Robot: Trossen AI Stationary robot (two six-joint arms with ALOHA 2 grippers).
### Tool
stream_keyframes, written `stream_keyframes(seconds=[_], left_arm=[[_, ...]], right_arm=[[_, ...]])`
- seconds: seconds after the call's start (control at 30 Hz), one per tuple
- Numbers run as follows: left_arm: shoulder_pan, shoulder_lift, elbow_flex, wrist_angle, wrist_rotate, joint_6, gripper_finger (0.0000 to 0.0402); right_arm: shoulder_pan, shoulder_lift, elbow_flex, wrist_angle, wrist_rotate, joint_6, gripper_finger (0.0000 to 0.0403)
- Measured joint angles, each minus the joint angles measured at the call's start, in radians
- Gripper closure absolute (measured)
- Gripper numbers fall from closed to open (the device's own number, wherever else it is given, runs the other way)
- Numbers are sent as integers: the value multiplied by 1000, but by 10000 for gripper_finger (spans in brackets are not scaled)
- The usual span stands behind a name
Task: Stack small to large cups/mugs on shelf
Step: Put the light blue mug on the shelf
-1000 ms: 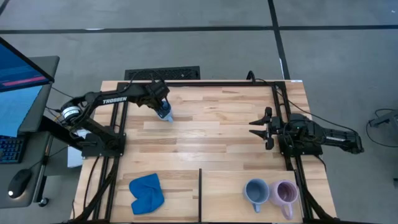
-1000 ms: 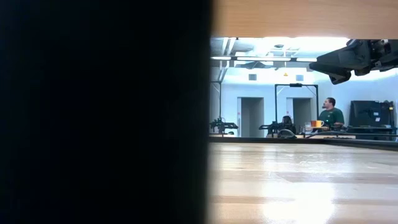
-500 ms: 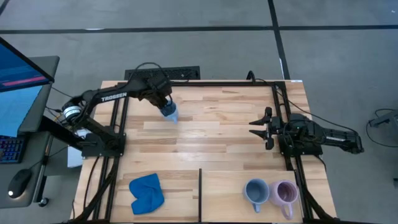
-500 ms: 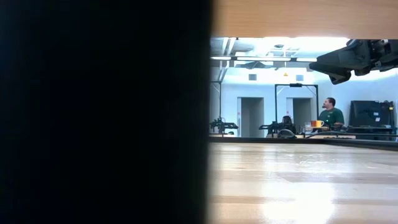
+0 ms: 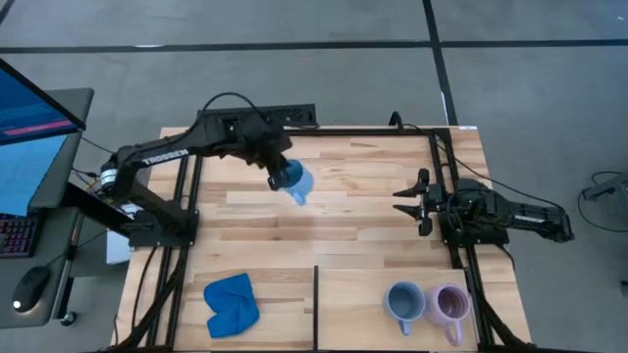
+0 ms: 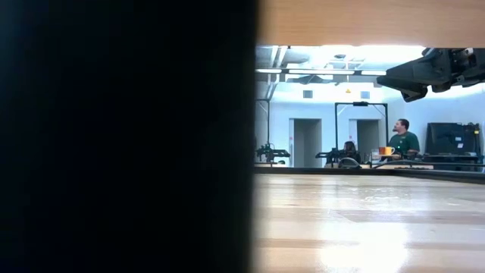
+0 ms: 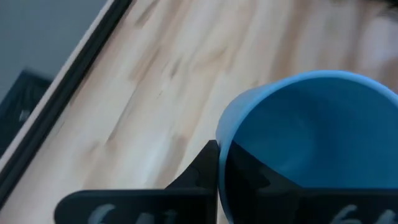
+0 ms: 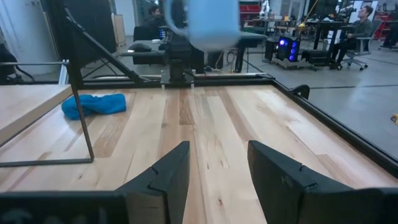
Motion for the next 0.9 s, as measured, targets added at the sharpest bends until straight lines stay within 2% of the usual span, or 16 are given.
stream_keyframes(seconds=[0.13, 0.23, 0.47, 0.7, 0.9], left_arm=[[-109, 7, 74, -3, -10, -19, 401], [-188, 27, 117, -5, -65, -48, 401], [-329, 157, 263, -57, -121, -82, 401], [-410, 342, 504, -133, -123, -95, 401], [-475, 508, 755, -270, -128, -122, 401]], right_arm=[[0, 0, 0, 0, 0, 1, 220], [0, 11, 0, 0, 0, 7, 220], [0, 84, 0, -1, 1, 8, 220], [0, 174, 0, 0, 1, 27, 220], [0, 183, -2, 12, 11, 27, 220]])
